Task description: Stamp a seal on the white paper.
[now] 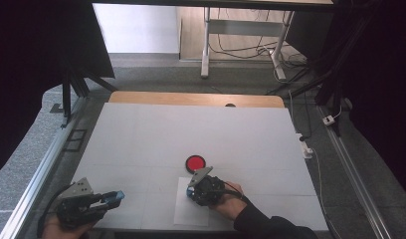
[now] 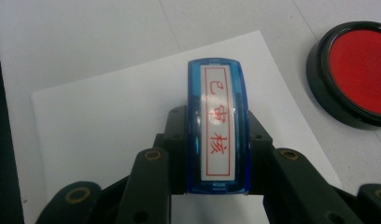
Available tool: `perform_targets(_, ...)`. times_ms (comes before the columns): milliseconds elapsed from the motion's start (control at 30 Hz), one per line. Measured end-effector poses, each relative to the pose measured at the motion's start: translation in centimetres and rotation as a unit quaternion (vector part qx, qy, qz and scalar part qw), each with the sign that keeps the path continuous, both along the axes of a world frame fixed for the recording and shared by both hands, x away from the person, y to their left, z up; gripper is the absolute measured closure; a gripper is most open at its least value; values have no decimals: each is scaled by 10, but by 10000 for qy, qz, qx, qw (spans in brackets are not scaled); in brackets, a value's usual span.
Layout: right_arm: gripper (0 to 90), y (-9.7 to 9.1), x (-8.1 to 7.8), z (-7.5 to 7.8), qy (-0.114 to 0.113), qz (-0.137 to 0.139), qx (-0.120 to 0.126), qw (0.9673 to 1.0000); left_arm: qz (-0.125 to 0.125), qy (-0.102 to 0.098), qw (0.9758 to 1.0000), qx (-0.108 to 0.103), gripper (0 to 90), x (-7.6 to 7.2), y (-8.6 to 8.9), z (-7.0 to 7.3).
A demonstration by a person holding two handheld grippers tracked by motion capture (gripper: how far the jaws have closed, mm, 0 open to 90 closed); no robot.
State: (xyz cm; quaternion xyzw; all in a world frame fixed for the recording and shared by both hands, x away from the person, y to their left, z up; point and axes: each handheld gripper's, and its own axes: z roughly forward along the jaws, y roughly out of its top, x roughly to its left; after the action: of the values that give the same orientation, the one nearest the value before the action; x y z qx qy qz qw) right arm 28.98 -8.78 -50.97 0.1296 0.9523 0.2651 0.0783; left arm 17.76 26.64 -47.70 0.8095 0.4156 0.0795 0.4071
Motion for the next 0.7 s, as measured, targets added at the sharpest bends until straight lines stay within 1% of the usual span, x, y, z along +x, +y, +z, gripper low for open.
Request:
perform_targets(133, 701, 0, 0, 0, -53, 37, -20, 10000, 1, 1, 10000, 7, 679, 0, 0, 0)
perform_targets(167, 701, 1, -1, 0, -31, -10, -31, 10000, 4, 0, 10000, 5, 678, 0, 0, 0)
perform_targets(233, 700, 1, -1, 0, -71, 36, -48, 10000, 6, 5, 10000, -3, 679, 0, 0, 0)
perform_targets(300, 700, 1, -1, 0, -30, -7, -43, 10000, 5, 1, 10000, 3, 679, 0, 0, 0)
perform_targets(333, 700, 1, 0, 0, -45, 48, -41, 10000, 3, 4, 10000, 2, 679, 0, 0, 0)
perform_targets(400, 699, 0, 1, 0, 67, -17, -4, 10000, 5, 4, 10000, 2, 678, 0, 0, 0)
perform_targets(433, 699, 0, 2, 0, 77, -4, 17, 10000, -2, 10, 10000, -8, 679, 0, 0, 0)
perform_targets(467, 699, 0, 3, 1, 135, -20, 21, 9999, 4, 8, 10000, -6, 678, 0, 0, 0)
perform_targets(500, 699, 0, 2, 0, 135, -57, 32, 9999, 3, 9, 10000, -5, 679, 0, 0, 0)
perform_targets(567, 699, 0, 3, 1, 149, -42, 42, 9999, 3, 11, 10000, -5, 679, 0, 0, 0)
perform_targets(667, 700, -3, 8, 0, 362, -127, 176, 9991, 4, 11, 10000, -9, 679, 0, 0, 0)
perform_targets(700, 700, -4, 8, 0, 394, -148, 190, 9989, 3, 9, 10000, -7, 679, 0, 0, 0)
